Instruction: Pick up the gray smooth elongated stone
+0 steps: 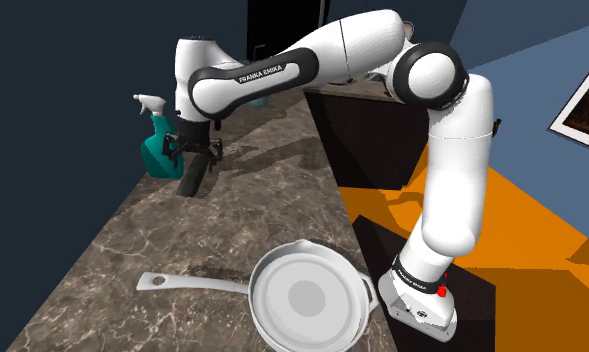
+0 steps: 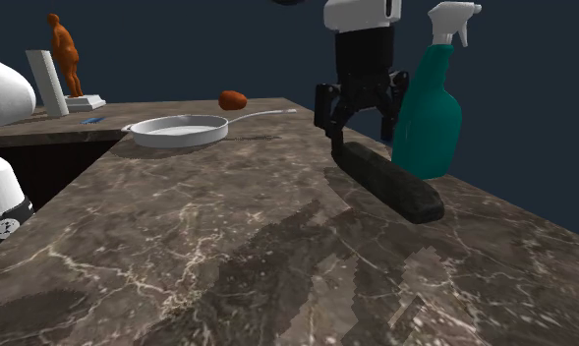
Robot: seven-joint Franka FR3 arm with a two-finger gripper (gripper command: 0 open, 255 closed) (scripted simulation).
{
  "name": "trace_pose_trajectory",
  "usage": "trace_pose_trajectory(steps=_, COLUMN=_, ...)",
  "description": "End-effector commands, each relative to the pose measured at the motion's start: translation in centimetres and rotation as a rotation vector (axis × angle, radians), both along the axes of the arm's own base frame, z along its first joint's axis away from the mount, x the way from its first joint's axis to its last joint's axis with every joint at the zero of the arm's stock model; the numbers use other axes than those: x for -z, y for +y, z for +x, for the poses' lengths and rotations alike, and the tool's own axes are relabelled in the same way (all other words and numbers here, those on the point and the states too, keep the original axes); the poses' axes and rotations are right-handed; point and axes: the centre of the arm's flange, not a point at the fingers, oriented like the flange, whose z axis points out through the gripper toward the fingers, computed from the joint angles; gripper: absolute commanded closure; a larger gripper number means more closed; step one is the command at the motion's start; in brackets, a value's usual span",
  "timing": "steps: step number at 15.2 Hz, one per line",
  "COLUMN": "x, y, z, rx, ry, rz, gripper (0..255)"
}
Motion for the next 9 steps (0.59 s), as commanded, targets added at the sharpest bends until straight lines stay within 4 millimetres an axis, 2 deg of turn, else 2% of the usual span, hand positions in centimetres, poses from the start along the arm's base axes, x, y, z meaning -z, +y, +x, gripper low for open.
trace_pose_trajectory(steps=1, x=1.0, y=0.2, z=0.3, rx=0.005, ry=-0.001, rz=0.000, gripper=0)
trace_pose_trajectory(steps=5, x=3.4, y=0.2, z=0.3, rx=0.005, ry=-0.001, rz=0.000, gripper=0)
trace_pose_trajectory(steps=7, x=3.4, y=0.2, z=0.3, rx=0.005, ry=-0.001, rz=0.000, gripper=0)
trace_pose_trajectory(steps=8, x=3.4, y=0.2, z=0.3, rx=0.005, ry=-0.001, rz=0.000, gripper=255)
trace_pose_trajectory(steps=9, x=3.4, y=0.2, z=0.2, rx=0.005, ry=-0.001, rz=0.000, gripper=255)
